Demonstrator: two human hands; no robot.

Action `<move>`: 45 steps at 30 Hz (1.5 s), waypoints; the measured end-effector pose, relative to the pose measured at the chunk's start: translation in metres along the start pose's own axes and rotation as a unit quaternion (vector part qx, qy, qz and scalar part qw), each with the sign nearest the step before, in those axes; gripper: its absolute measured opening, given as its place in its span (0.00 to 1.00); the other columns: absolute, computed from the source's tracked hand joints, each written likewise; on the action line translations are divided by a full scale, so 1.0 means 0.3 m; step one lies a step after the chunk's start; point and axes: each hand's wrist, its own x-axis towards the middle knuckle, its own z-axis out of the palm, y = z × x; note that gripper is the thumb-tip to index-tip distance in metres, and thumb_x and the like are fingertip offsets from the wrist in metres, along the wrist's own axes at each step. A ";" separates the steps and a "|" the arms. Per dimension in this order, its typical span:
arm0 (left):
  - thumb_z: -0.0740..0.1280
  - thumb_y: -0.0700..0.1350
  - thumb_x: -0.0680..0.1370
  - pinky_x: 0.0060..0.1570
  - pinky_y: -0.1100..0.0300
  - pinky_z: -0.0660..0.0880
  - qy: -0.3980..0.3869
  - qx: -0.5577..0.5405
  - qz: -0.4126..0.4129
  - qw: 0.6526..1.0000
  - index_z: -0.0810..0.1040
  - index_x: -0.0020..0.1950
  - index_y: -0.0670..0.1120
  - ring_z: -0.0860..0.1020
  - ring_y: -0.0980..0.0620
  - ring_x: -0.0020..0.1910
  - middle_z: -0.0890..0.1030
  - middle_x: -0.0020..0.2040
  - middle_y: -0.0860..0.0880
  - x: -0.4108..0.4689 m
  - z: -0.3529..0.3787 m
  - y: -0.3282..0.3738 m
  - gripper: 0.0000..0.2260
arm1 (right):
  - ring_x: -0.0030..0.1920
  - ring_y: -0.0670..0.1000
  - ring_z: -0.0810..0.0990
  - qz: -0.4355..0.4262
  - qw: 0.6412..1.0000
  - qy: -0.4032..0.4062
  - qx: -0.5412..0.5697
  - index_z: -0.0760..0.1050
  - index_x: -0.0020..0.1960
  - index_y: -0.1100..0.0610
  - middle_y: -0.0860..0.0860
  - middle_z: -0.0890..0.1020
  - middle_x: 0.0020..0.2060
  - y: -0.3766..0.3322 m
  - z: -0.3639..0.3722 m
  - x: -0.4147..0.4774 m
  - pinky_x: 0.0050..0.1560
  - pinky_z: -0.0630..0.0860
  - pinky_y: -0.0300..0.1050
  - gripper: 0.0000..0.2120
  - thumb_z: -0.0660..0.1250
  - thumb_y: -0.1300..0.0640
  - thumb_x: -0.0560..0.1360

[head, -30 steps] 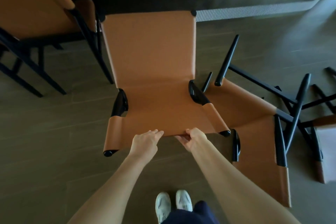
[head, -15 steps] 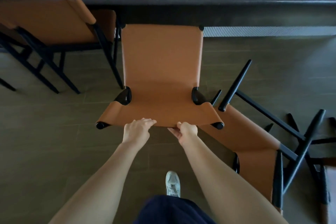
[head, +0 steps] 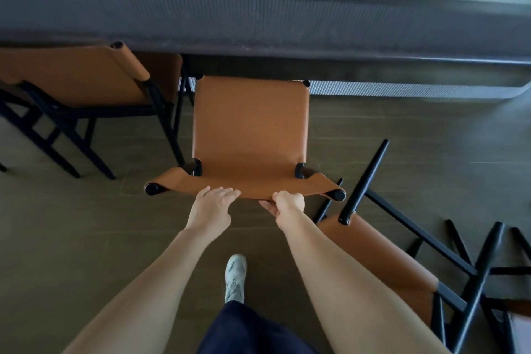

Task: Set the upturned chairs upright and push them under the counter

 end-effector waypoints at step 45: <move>0.62 0.44 0.80 0.56 0.68 0.70 0.119 -0.457 -0.173 0.865 0.81 0.55 0.54 0.77 0.57 0.60 0.82 0.54 0.57 0.718 -0.390 -0.085 0.10 | 0.42 0.58 0.86 0.005 0.998 -0.064 -0.019 0.75 0.52 0.67 0.63 0.84 0.44 -0.609 0.340 0.301 0.43 0.84 0.53 0.11 0.72 0.61 0.75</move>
